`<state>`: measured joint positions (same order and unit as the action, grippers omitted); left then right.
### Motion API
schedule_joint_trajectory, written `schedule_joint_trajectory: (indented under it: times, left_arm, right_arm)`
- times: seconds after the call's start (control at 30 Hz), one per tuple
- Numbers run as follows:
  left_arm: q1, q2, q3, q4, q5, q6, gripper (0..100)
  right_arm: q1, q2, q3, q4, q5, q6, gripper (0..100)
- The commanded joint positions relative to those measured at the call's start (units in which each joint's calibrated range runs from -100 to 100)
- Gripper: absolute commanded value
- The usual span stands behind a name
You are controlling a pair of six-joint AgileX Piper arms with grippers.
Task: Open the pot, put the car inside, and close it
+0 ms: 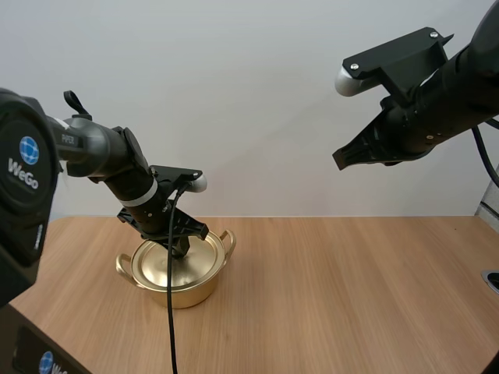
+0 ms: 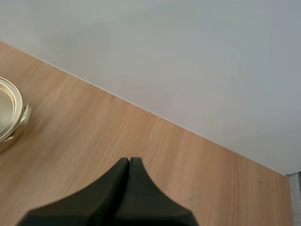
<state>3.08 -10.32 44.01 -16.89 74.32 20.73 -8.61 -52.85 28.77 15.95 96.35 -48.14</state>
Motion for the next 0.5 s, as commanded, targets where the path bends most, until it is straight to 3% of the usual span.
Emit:
schedule_joint_trajectory:
  times: [0.0,0.13,0.23,0.33,0.47]
  left_arm:
    - [-0.03,0.05,-0.02,-0.05,-0.06,-0.05,0]
    - [-0.03,0.05,-0.02,-0.05,-0.06,-0.05,1]
    - [-0.03,0.05,-0.02,-0.05,-0.22,-0.05,11]
    - [-0.03,0.05,-0.02,-0.16,-0.43,-0.15,41]
    - [-0.03,0.05,-0.02,-0.38,-0.83,-0.93,100]
  right_arm:
    - [-0.05,-0.01,0.05,0.00,0.47,0.00,0]
    - [-0.05,-0.01,0.05,0.00,0.68,0.00,0]
    - [-0.05,-0.01,0.05,0.00,0.68,0.00,0]
    - [-0.05,-0.01,0.05,0.00,0.68,0.00,0]
    - [-0.05,-0.01,0.05,0.00,0.82,0.00,0]
